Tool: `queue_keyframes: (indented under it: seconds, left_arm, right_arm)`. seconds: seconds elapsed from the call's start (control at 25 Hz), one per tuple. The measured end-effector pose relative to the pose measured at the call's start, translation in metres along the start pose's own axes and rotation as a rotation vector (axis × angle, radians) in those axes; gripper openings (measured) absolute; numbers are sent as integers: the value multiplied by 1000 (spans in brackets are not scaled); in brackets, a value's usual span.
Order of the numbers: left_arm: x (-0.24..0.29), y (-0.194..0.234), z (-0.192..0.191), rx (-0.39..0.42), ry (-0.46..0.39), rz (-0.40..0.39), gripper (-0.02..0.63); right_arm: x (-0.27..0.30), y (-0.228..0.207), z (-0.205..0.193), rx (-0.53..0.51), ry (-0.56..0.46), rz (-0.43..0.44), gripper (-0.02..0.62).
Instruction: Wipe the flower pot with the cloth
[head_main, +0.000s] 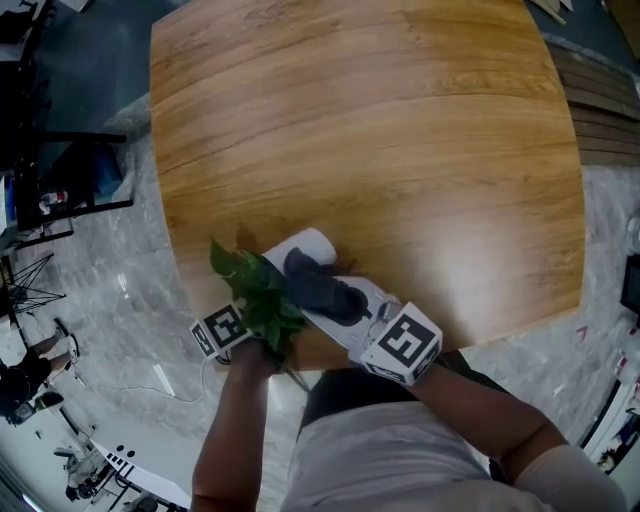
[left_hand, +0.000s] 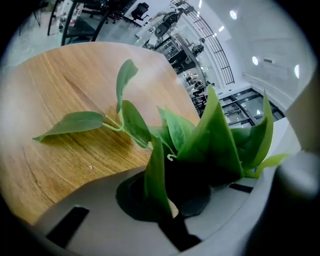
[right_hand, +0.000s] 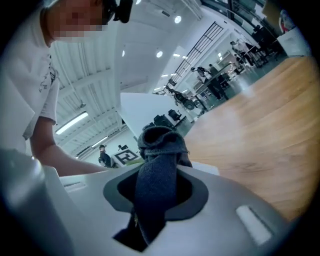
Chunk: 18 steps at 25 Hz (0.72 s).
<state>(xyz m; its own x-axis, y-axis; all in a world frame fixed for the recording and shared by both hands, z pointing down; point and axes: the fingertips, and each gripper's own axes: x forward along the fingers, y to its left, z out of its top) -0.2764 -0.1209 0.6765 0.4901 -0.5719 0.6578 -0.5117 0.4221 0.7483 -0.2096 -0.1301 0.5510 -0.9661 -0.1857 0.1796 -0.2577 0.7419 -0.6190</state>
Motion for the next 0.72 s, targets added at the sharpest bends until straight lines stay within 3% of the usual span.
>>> queue_keyframes:
  seconds: [0.12, 0.4, 0.48, 0.64, 0.72]
  left_arm:
    - [-3, 0, -3, -32, 3, -1, 26]
    - [1, 1, 5, -49, -2, -20, 26]
    - [3, 3, 2, -60, -1, -18, 26]
    - [4, 9, -5, -117, 2, -16, 29]
    - [3, 7, -8, -142, 5, -19, 29]
  right_arm:
    - [-1, 5, -2, 1, 20, -3, 94]
    - [-26, -90, -35, 74, 54, -203, 92]
    - [-20, -76, -30, 62, 48, -167, 92]
    - [4, -2, -17, 7, 56, 16, 92]
    - [7, 13, -16, -6, 61, 47, 92]
